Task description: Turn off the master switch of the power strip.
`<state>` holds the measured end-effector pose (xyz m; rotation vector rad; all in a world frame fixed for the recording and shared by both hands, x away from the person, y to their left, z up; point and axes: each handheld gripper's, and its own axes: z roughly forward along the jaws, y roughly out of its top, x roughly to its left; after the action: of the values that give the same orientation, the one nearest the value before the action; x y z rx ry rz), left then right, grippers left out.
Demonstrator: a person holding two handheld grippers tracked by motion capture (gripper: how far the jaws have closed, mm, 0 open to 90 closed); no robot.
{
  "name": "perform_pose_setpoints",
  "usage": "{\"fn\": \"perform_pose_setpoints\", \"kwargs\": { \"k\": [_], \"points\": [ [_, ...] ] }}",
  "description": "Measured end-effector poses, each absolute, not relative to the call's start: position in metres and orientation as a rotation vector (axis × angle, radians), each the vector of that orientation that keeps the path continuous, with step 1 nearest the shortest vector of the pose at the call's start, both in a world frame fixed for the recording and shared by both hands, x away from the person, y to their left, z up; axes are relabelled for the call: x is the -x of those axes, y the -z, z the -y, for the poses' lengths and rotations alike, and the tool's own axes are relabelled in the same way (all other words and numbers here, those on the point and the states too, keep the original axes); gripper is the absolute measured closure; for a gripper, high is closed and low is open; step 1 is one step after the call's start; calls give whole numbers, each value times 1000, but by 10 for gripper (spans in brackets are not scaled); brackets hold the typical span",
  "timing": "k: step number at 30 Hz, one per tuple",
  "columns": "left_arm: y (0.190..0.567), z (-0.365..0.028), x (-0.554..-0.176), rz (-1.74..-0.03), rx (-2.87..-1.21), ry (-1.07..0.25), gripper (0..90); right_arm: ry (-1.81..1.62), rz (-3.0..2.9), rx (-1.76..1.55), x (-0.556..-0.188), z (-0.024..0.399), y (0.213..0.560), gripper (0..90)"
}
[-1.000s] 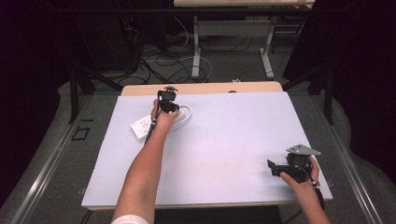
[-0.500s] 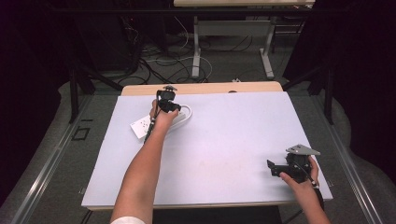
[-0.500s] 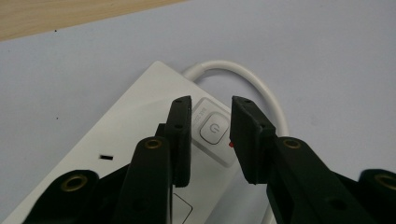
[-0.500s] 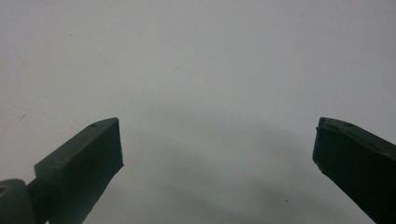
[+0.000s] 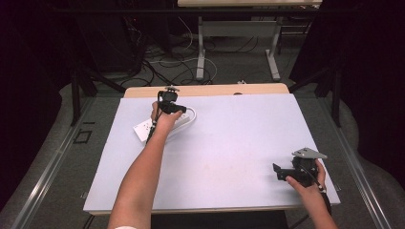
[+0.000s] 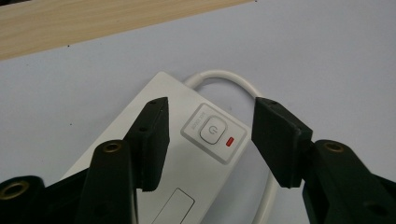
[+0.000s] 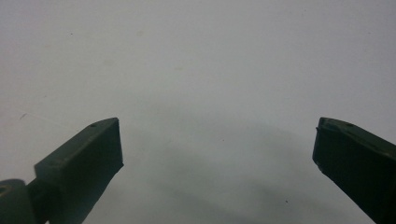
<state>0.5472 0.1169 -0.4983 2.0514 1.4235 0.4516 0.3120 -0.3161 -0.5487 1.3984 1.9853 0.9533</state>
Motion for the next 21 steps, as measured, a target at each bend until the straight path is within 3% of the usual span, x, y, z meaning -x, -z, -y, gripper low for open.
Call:
{"fn": "perform_pose_setpoints", "kwargs": {
  "k": [21],
  "points": [
    [481, -121, -533, -1419, -2021, -404, 309, -951, -1984, -1397, -312, 315, 548, 11]
  ]
}}
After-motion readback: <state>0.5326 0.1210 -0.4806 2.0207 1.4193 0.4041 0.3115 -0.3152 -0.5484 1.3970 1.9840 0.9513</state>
